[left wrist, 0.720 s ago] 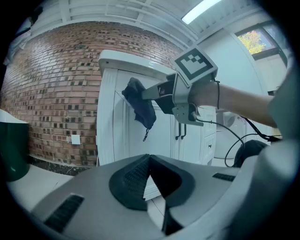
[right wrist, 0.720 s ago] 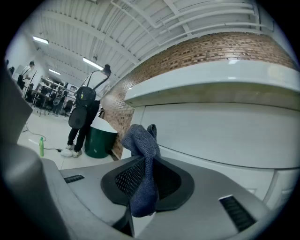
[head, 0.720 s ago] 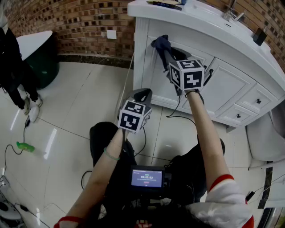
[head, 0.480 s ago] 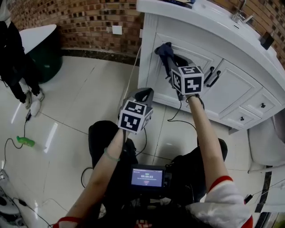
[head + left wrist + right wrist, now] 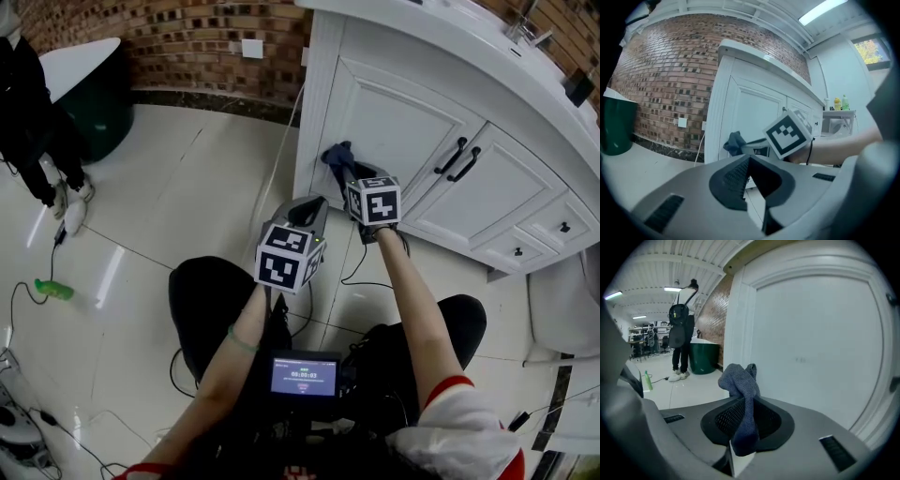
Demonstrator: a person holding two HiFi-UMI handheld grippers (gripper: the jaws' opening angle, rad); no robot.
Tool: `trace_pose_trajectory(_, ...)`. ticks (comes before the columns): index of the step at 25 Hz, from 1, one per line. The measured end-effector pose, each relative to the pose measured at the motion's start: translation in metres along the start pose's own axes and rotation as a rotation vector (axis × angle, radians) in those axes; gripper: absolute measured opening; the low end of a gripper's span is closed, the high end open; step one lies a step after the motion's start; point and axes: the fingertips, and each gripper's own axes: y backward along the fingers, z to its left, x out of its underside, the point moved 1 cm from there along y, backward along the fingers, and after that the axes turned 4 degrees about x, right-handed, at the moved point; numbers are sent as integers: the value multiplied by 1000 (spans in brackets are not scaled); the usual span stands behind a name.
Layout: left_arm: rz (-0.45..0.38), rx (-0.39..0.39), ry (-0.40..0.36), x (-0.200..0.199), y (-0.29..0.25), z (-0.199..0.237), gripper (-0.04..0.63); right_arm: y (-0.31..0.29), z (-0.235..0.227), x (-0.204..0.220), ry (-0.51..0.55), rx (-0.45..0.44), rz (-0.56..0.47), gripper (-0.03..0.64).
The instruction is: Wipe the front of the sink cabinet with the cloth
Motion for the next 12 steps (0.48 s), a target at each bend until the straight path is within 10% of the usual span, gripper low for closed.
trace_pose_trajectory(12, 46, -45, 8, 22, -10, 15, 20, -58, 0, 115, -10, -23, 243, 63)
